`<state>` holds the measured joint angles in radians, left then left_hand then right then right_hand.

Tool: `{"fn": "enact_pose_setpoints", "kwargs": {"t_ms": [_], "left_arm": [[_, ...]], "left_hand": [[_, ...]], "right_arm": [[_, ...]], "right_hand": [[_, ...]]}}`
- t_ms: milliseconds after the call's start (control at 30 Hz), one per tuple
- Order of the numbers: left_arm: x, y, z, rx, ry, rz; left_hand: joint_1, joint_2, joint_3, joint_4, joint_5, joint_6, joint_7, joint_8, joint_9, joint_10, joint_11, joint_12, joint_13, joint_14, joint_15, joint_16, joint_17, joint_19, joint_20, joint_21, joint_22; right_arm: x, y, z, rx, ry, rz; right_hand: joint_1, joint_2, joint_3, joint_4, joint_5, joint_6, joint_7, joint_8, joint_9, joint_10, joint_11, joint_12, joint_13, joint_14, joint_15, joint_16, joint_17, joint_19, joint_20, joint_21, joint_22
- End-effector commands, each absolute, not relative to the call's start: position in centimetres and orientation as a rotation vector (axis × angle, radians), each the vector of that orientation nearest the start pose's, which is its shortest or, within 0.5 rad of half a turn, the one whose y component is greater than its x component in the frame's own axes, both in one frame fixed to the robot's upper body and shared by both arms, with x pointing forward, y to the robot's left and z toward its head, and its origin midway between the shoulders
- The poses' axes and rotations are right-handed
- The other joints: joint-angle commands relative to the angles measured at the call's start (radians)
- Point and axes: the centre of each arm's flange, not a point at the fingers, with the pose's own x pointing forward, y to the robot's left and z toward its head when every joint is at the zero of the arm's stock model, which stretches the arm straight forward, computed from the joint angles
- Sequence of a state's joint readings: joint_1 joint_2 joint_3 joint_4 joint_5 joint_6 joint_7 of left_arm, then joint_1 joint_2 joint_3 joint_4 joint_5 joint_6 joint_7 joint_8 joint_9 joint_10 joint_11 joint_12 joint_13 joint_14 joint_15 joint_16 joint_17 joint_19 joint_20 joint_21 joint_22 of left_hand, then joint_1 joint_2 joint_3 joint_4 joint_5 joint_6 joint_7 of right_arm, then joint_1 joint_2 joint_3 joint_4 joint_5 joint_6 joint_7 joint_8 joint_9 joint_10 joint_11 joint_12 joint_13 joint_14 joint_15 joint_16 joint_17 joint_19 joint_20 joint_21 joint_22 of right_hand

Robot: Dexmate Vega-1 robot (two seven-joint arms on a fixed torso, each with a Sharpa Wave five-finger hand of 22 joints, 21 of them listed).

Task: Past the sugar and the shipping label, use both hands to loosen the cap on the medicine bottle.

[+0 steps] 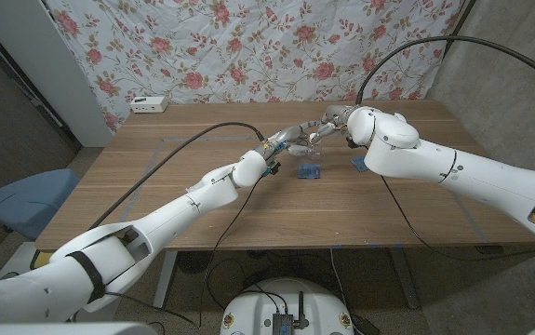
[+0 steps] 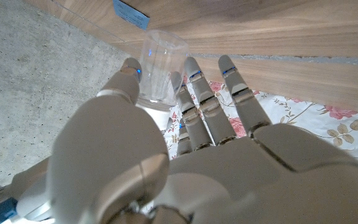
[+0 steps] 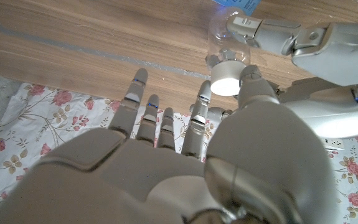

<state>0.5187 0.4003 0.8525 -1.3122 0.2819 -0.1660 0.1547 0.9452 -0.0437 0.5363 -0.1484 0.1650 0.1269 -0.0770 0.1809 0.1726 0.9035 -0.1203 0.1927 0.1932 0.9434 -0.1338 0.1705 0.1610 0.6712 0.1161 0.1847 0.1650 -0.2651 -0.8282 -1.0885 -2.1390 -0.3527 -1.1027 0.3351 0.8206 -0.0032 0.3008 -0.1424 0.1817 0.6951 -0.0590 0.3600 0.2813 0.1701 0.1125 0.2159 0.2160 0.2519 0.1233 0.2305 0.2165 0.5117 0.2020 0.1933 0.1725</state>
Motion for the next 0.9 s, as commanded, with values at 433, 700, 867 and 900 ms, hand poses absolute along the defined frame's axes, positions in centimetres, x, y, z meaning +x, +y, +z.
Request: {"fn": "enact_pose_setpoints", "kwargs": {"t_ms": [433, 700, 867, 900], "left_arm": [[63.92, 4.92, 1.6, 0.997, -0.865, -0.333], [63.89, 4.85, 1.6, 0.998, -0.868, -0.336], [63.89, 4.89, 1.61, 0.998, -0.867, -0.336], [63.91, 4.91, 1.62, 0.998, -0.867, -0.336]], "left_hand": [[0.007, 0.009, 0.005, 0.0, 0.009, 0.007, -0.001, 0.005, 0.002, 0.028, -0.022, 0.003, 0.006, 0.001, -0.047, 0.004, 0.001, -0.005, -0.002, 0.001, 0.002], [0.005, 0.01, 0.005, 0.002, 0.009, 0.008, -0.001, 0.005, 0.002, 0.03, -0.024, 0.004, 0.006, 0.001, -0.046, 0.005, 0.001, -0.005, -0.003, 0.001, 0.002], [0.003, 0.01, 0.005, 0.002, 0.008, 0.008, -0.001, 0.005, 0.002, 0.029, -0.023, 0.004, 0.005, 0.001, -0.045, 0.005, 0.001, -0.005, -0.002, 0.001, 0.002], [0.003, 0.009, 0.005, 0.002, 0.008, 0.008, 0.0, 0.005, 0.002, 0.028, -0.023, 0.003, 0.005, 0.001, -0.046, 0.004, 0.001, -0.005, -0.002, 0.001, 0.002]], "right_arm": [[54.84, -14.82, 8.47, -1.41, -0.209, -0.01], [54.78, -14.88, 8.32, -1.406, -0.209, -0.009], [54.81, -14.9, 8.3, -1.4, -0.211, -0.001], [54.82, -14.9, 8.3, -1.399, -0.209, -0.003]], "right_hand": [[0.037, 0.019, 0.029, -0.018, 0.004, 0.06, -0.033, 0.052, 0.025, 0.034, -0.019, 0.007, 0.006, 0.032, -0.02, 0.015, 0.01, 0.025, -0.011, 0.01, 0.002], [0.061, 0.027, 0.044, -0.026, 0.005, 0.071, -0.052, 0.066, 0.032, 0.042, -0.027, 0.006, 0.005, 0.04, -0.03, 0.018, 0.011, 0.033, -0.012, 0.011, 0.002], [0.093, 0.039, 0.063, -0.034, 0.007, 0.069, -0.063, 0.071, 0.034, 0.041, -0.034, 0.003, 0.005, 0.041, -0.035, 0.017, 0.012, 0.034, -0.012, 0.01, 0.002], [0.099, 0.043, 0.067, -0.035, 0.008, 0.063, -0.068, 0.069, 0.034, 0.041, -0.034, 0.003, 0.005, 0.041, -0.035, 0.017, 0.012, 0.034, -0.012, 0.009, 0.002]]}}
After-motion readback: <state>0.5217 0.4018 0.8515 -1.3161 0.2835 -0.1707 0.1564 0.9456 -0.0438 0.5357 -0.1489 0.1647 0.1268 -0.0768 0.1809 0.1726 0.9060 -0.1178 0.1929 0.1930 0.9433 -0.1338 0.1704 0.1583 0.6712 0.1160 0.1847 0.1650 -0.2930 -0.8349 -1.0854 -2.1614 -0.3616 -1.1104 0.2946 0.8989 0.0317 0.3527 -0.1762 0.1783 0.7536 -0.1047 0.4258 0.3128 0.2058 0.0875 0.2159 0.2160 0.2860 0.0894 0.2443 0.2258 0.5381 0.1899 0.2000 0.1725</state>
